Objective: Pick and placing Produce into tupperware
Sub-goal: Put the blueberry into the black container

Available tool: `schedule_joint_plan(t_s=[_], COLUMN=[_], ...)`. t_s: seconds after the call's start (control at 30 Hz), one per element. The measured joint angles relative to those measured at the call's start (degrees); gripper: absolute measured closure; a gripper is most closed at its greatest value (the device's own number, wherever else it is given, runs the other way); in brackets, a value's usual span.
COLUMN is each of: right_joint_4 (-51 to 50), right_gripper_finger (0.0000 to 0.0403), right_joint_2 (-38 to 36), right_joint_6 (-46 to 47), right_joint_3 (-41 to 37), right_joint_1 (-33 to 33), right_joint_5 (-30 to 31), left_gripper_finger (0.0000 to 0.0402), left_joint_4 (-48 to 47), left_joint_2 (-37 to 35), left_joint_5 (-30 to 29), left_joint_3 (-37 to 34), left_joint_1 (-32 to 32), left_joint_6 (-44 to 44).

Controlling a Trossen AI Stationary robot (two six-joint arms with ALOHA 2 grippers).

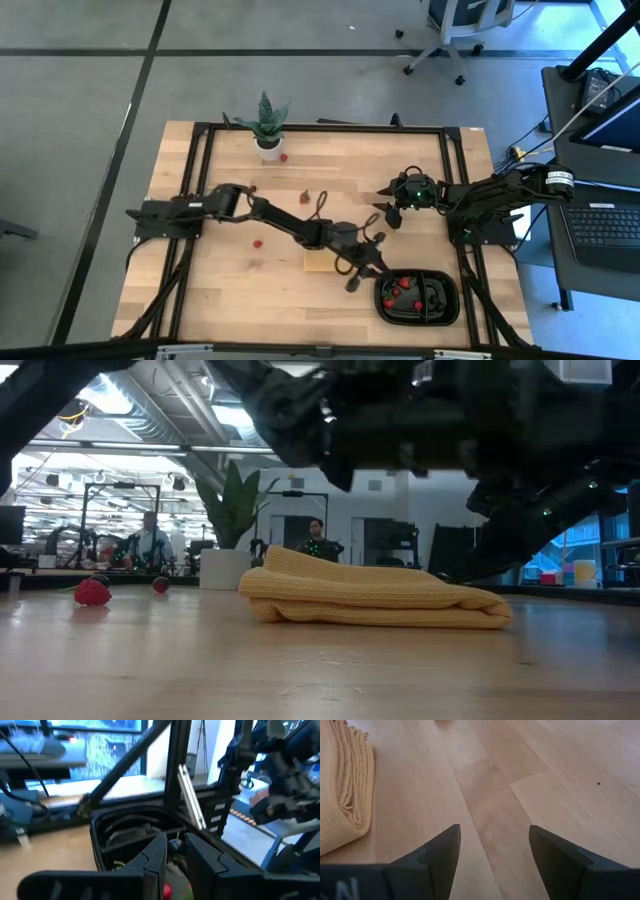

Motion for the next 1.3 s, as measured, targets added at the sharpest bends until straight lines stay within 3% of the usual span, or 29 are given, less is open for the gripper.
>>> schedule_joint_plan(t_s=[0.23, 0.67, 1.3], right_joint_4=[-0.2, -0.5, -0.5], right_gripper_finger=[0.0166, 0.0166, 0.0166], right_joint_2=[0.0, 0.0, 0.0], right_joint_6=[-0.1, 0.0, -0.1], right_joint_3=[0.0, 0.0, 0.0], right_joint_1=[0.0, 0.0, 0.0], right_joint_5=[0.0, 0.0, 0.0], left_gripper_finger=[0.0347, 0.0346, 0.0346], left_joint_4=[-4.9, -6.0, -5.9], left_joint_2=[5.8, 6.3, 6.3], left_joint_5=[0.0, -3.1, -3.1], left_joint_3=[6.5, 6.8, 6.8], left_joint_1=[-0.5, -0.5, -0.5], left_joint_6=[0.0, 0.0, 0.1])
